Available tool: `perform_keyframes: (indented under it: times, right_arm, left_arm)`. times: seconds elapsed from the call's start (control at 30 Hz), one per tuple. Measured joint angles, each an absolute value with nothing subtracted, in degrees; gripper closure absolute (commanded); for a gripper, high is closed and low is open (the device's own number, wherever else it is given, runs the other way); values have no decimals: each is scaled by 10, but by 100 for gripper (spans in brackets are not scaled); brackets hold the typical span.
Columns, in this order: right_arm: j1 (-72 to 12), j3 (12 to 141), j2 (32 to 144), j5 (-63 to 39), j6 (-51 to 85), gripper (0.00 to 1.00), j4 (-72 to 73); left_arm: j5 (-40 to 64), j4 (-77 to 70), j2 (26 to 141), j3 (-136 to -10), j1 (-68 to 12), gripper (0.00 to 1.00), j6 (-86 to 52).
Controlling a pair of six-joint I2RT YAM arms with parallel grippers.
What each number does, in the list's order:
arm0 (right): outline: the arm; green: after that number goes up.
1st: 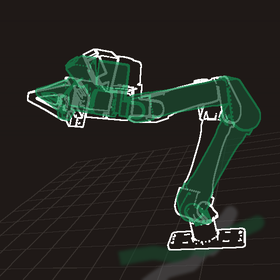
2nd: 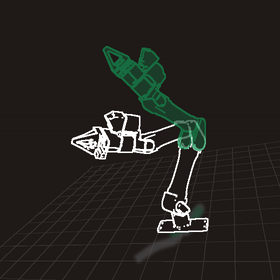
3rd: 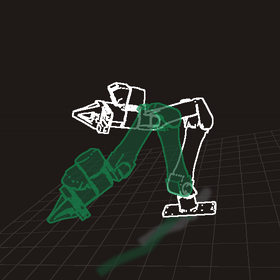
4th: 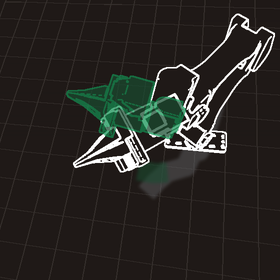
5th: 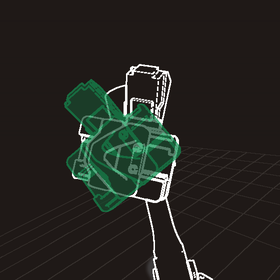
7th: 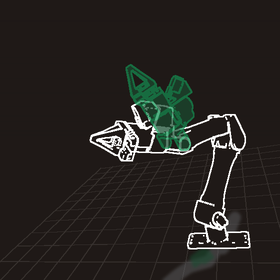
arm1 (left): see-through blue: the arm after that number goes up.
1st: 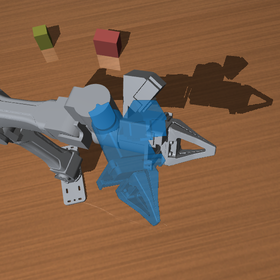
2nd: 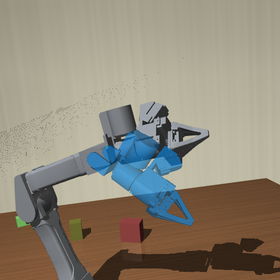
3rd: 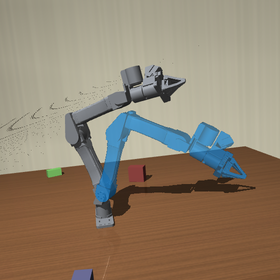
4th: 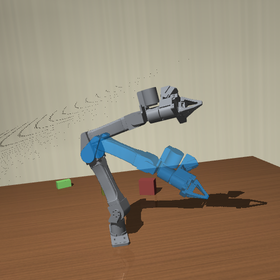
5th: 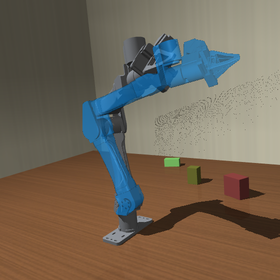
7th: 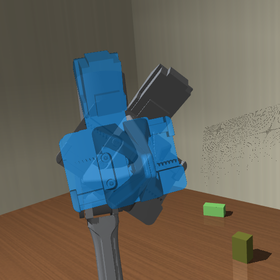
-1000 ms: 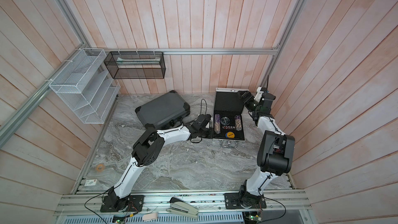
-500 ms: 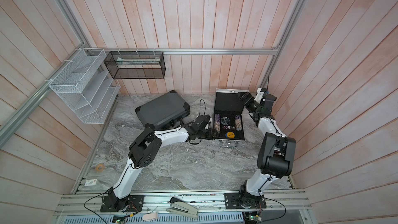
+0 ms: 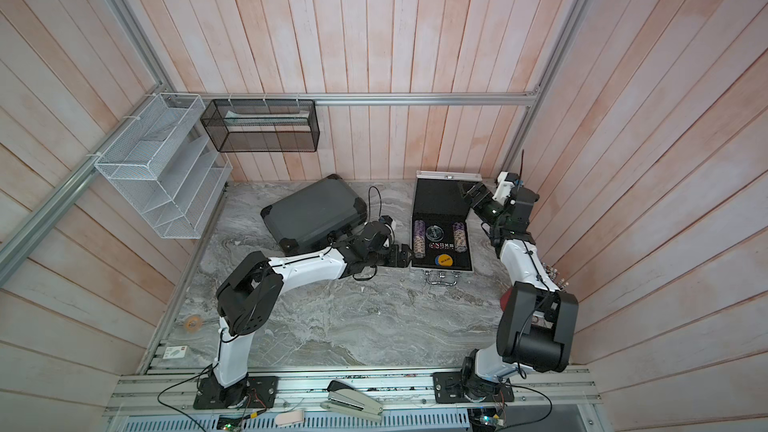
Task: Open the poker set cases
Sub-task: Open the case lid on the poker set case, then move the poker set case to the center of the board.
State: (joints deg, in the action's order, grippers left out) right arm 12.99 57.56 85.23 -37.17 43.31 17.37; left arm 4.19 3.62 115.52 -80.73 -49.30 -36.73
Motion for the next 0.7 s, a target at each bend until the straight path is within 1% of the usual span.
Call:
perform_keyframes:
  times: [0.2, 0.4, 0.53, 0.7]
  right_arm:
    - [79, 551, 810, -354, 431, 3, 171]
    - [-24, 543, 797, -310, 417, 4, 171]
    - [-95, 545, 806, -271, 406, 5, 176]
    - [-163, 571, 865, -237, 398, 7, 184]
  left_arm:
    - [-15, 19, 1063, -728, -493, 0, -366]
    - [-74, 9, 971, -641, -486, 0, -367]
    - [-109, 5, 896, -572, -463, 0, -378]
    - [-150, 7, 804, -504, -429, 0, -393]
